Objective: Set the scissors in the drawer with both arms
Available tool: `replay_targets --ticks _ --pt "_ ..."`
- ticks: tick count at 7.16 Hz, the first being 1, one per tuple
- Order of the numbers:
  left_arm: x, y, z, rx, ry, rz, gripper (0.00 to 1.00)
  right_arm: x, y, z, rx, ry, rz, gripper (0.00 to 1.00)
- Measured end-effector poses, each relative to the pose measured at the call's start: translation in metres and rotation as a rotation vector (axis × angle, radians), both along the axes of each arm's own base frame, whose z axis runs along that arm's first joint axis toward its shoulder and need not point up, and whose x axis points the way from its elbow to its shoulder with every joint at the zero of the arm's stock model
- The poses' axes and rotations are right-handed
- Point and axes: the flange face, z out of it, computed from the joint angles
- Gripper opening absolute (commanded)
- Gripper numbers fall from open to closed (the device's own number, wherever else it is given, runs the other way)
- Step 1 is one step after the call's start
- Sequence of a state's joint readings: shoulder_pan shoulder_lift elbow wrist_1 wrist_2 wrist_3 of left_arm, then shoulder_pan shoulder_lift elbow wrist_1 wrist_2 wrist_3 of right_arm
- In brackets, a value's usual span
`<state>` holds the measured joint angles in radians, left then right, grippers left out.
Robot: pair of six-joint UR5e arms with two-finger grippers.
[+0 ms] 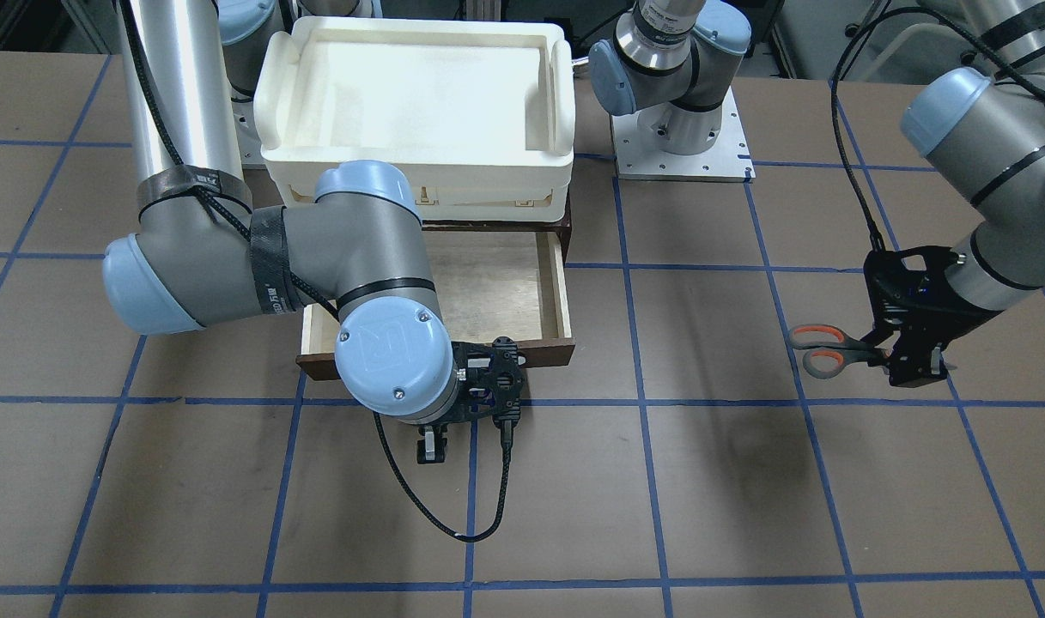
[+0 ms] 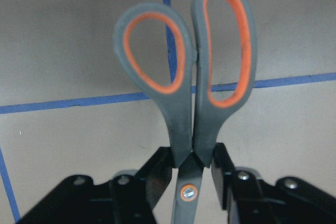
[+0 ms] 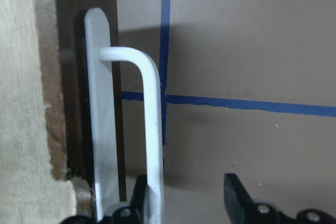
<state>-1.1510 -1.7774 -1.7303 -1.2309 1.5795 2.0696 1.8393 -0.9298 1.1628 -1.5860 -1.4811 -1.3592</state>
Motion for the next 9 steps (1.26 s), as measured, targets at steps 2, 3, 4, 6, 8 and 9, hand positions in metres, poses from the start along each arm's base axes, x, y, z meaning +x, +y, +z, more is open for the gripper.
replay_targets --ticks 2,3,4,6,8,9 --pt "-0.039 0.007 0.022 -0.009 0.009 0.002 0.0 0.0 -0.004 0.005 -0.015 0.0 0.0 0.56" --pt "-0.057 0.011 0.03 -0.011 0.022 0.006 0.0 -0.001 -0.006 0.006 -0.018 0.003 -0.001 0.57" --pt "-0.069 0.014 0.036 -0.014 0.031 0.004 0.0 -0.002 -0.008 0.006 -0.02 0.005 -0.002 0.7" --pt "-0.078 0.017 0.041 -0.013 0.04 0.001 0.0 -0.006 -0.009 0.011 -0.027 0.003 -0.012 1.0" --pt "-0.083 0.019 0.045 -0.014 0.06 0.003 0.0 -0.007 -0.007 0.035 -0.08 -0.015 -0.039 1.0" --pt "-0.088 0.022 0.052 -0.011 0.079 0.013 0.0 -0.009 -0.004 0.06 -0.127 -0.025 -0.046 1.0"
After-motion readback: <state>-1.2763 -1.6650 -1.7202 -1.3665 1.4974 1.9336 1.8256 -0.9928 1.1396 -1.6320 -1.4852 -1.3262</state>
